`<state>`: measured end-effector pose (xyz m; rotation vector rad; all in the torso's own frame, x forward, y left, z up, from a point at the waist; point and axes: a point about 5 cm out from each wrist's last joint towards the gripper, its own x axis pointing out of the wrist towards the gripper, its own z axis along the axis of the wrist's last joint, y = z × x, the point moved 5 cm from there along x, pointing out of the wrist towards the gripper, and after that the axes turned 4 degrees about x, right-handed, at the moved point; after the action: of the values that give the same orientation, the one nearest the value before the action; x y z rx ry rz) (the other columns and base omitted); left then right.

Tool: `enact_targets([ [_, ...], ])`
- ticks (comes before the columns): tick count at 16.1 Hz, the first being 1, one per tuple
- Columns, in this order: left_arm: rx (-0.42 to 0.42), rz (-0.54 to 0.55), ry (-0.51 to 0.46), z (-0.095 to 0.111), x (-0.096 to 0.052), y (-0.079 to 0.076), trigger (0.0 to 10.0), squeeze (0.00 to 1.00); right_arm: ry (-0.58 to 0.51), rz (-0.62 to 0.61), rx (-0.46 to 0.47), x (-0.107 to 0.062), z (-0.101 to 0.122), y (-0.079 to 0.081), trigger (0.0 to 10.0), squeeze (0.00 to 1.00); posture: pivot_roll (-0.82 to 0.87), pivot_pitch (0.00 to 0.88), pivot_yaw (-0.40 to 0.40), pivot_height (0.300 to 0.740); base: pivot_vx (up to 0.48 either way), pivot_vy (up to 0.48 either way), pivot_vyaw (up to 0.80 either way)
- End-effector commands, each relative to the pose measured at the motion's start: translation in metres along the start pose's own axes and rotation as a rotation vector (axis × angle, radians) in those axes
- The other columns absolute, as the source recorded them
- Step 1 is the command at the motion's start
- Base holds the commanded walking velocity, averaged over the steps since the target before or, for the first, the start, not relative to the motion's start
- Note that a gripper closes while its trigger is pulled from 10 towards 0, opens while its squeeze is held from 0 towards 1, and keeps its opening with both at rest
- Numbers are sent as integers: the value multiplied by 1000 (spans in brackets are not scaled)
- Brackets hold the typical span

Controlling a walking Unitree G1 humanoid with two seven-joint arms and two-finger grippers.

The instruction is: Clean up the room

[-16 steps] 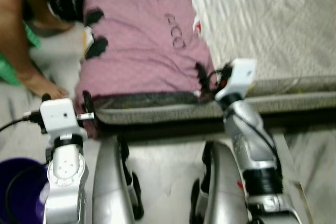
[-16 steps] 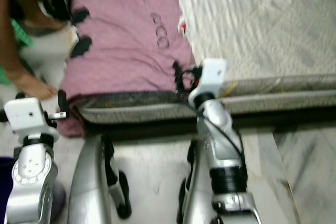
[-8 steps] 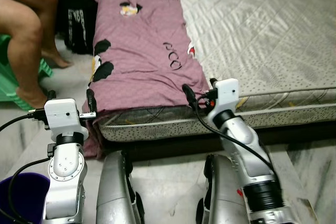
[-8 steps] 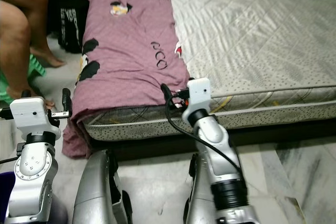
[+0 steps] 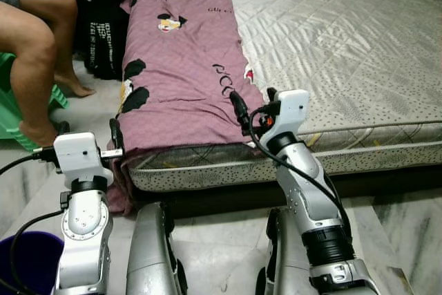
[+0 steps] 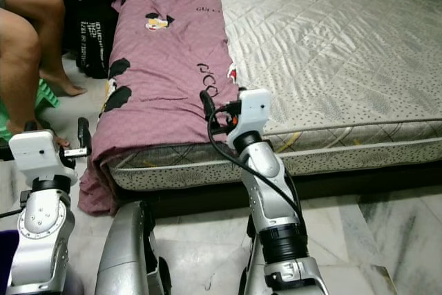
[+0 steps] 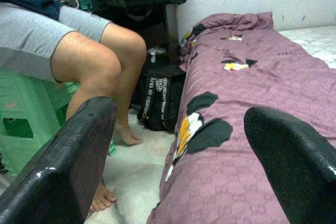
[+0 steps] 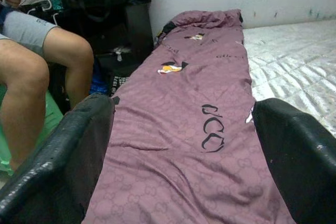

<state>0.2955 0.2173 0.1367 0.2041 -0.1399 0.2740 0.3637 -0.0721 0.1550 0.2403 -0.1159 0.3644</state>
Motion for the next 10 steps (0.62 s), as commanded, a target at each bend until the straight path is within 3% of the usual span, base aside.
enact_targets([
  [1,0,2,1,-2,2,0,10000,0,-16,6,10,4,6,-1,10000,0,-37,18,22,585,0,0,0],
  [10,-8,4,-11,0,7,-7,10000,0,-35,5,21,16,15,-2,10000,0,-47,22,5,689,0,0,0],
])
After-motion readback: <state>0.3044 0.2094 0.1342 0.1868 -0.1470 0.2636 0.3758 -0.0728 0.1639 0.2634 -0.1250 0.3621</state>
